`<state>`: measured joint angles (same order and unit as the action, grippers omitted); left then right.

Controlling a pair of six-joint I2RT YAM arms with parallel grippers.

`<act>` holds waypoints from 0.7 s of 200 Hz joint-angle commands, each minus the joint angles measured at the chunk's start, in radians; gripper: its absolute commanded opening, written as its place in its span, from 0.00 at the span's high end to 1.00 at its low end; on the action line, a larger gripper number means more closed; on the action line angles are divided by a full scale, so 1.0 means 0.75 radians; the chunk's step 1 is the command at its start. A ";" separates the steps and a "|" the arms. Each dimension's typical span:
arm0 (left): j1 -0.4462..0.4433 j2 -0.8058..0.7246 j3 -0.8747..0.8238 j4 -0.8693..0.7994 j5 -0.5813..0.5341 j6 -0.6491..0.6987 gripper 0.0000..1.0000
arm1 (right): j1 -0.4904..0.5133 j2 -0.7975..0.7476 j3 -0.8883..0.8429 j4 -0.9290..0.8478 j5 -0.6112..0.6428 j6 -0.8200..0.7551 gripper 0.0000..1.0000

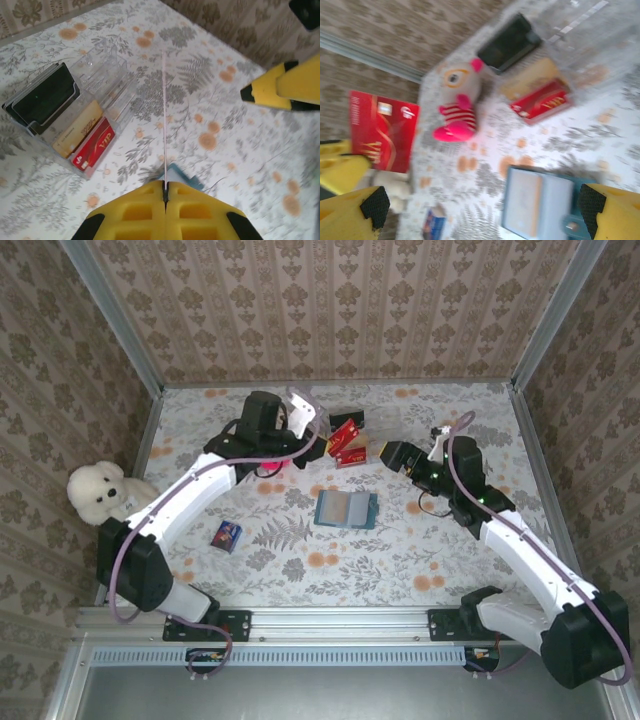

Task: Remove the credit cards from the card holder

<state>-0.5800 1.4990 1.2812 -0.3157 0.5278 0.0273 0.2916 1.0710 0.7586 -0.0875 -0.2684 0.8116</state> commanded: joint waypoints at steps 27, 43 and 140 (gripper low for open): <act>-0.004 0.198 0.158 -0.108 -0.006 0.608 1.00 | -0.022 0.145 0.046 -0.210 0.121 -0.121 0.00; -0.002 0.260 0.177 -0.070 -0.025 0.739 1.00 | -0.028 0.171 0.037 -0.214 0.120 -0.121 0.00; 0.026 0.741 0.614 -0.307 0.011 1.162 1.00 | -0.056 0.194 0.017 -0.248 0.045 -0.142 0.00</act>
<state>-0.5747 2.0048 1.6730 -0.4976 0.5255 0.8043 0.2550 1.2095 0.7662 -0.2337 -0.2146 0.7277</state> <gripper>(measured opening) 0.048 0.997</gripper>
